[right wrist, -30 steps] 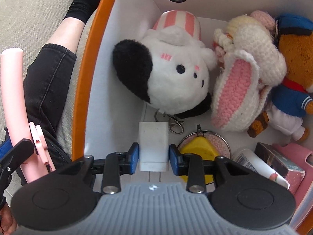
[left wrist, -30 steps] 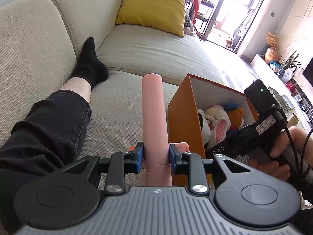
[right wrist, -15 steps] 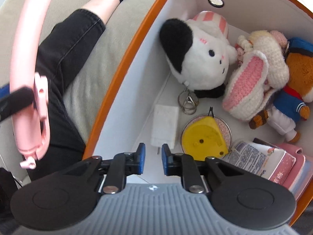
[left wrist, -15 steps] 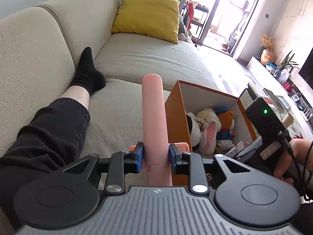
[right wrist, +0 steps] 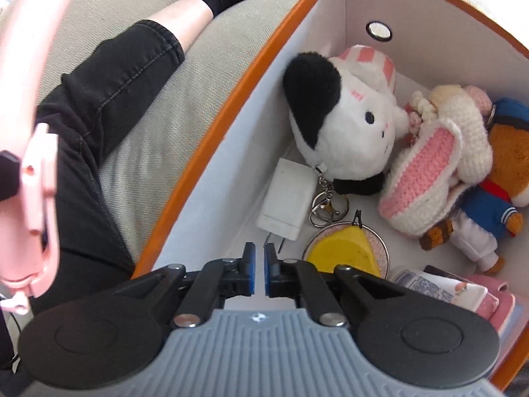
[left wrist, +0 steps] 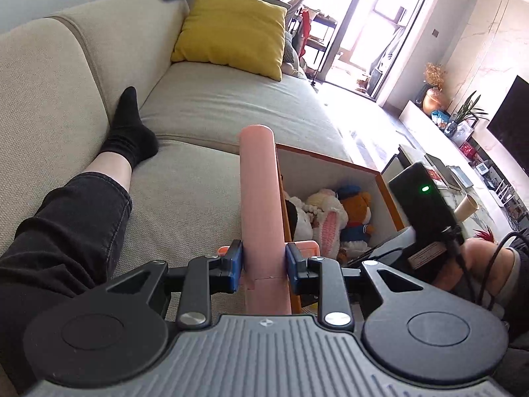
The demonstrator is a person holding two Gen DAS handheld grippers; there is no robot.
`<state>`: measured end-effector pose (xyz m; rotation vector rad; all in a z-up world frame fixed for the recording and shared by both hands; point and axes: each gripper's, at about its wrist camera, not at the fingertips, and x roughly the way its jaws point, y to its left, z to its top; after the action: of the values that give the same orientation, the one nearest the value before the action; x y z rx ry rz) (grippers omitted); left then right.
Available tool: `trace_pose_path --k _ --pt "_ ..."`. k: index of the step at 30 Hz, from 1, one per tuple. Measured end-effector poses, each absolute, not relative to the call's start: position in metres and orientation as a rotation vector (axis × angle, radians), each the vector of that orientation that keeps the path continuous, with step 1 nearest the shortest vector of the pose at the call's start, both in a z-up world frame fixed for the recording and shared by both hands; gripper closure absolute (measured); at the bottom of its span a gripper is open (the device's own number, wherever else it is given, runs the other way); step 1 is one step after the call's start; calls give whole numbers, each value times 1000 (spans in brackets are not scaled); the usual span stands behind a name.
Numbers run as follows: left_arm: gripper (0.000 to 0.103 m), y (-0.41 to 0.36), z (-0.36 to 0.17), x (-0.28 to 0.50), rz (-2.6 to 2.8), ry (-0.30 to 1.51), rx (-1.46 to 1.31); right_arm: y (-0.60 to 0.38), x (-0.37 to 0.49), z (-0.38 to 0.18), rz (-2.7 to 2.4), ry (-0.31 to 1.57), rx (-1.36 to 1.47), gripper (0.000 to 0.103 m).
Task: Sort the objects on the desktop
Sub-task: 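Pass the pink selfie stick from the left tool into the right tool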
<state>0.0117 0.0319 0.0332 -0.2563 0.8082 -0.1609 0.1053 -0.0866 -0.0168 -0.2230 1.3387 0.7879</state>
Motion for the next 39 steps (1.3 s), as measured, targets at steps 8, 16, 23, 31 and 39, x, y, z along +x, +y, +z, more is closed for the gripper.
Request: trace_pose_path --k 8,16,23,31,39 --pt "72 1 37 17 -256 793 -233 -138 88 73 846 1139 -85 76" --pt "72 -24 30 21 -331 778 -297 -185 81 92 855 1129 83 71" --pt "72 -32 22 26 -357 798 -374 -212 70 78 855 1131 226 87" --pt "72 -41 5 40 -342 865 -377 -219 70 73 857 1100 217 96" --pt "69 -39 -10 46 -331 943 -377 -177 69 73 914 1073 -130 97"
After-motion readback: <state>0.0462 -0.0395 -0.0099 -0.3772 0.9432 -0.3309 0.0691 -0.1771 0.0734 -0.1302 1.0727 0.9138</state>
